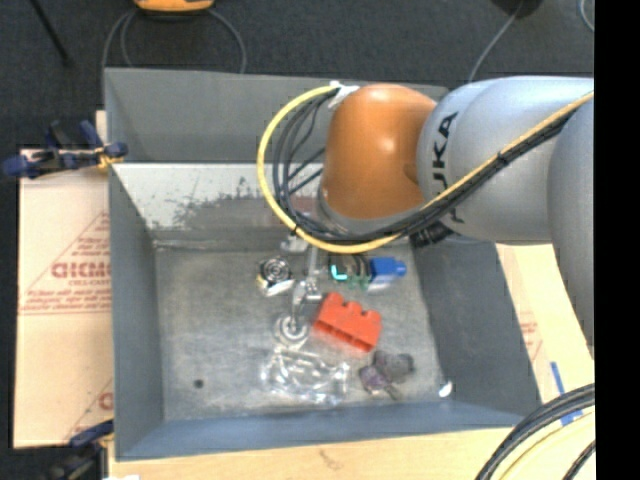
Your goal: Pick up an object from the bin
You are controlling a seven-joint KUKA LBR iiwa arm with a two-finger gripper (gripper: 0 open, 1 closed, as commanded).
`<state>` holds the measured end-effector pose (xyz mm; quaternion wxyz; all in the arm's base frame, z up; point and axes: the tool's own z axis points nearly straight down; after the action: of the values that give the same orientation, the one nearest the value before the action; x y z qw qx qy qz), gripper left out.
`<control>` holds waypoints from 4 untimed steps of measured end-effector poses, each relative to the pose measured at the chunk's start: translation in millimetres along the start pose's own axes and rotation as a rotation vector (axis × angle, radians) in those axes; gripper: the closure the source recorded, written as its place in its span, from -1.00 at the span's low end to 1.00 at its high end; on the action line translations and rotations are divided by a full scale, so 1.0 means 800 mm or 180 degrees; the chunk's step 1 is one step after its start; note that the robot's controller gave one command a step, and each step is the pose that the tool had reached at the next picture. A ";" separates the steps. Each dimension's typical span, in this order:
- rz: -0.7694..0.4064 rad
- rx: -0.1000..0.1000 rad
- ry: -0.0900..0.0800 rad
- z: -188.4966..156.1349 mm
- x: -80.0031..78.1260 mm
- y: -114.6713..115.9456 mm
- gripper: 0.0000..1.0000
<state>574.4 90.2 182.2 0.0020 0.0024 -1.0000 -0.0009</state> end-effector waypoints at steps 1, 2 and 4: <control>0.0499 0.0002 -0.0027 0.034 -0.075 -0.039 -1.00; 0.0893 0.0000 -0.0013 0.078 -0.082 -0.056 -1.00; 0.1770 -0.0003 -0.0021 0.134 -0.094 -0.035 -1.00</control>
Offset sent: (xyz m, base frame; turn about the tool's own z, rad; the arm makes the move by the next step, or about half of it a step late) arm 0.0586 -0.0297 -0.0276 0.1590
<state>649.6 63.1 74.9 -0.0011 -0.2722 -0.9622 -0.0008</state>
